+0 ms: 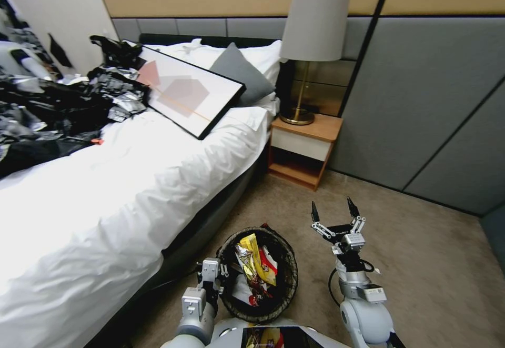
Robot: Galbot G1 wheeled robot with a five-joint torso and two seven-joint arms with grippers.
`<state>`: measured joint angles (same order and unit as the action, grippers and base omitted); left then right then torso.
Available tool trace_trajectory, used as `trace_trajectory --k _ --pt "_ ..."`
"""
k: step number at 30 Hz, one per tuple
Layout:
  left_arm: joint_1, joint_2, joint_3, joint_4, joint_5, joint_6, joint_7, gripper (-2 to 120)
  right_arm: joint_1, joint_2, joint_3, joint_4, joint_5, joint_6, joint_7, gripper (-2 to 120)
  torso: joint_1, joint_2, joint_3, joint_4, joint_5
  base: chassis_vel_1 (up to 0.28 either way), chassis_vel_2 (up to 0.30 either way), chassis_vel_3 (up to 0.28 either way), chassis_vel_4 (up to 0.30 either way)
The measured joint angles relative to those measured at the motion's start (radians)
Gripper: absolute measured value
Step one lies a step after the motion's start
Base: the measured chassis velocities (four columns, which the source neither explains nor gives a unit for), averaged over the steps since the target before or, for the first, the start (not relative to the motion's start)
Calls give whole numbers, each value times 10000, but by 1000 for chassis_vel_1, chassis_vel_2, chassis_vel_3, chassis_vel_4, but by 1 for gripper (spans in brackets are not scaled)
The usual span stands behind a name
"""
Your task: Pick up the trash bin, then pick up the garbage from the floor and place it into the trash bin.
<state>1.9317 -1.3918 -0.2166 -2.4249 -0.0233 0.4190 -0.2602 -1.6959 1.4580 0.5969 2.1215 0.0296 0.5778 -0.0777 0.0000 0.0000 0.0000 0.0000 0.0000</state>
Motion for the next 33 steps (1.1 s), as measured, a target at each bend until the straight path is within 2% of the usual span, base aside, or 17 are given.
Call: trace_trajectory --k 33 --pt "-114 -232 -182 66 -68 -79 -102 0 -95 72 3 40 -31 244 -481 100 0 1 -1 0 -1 126 124 124 121"
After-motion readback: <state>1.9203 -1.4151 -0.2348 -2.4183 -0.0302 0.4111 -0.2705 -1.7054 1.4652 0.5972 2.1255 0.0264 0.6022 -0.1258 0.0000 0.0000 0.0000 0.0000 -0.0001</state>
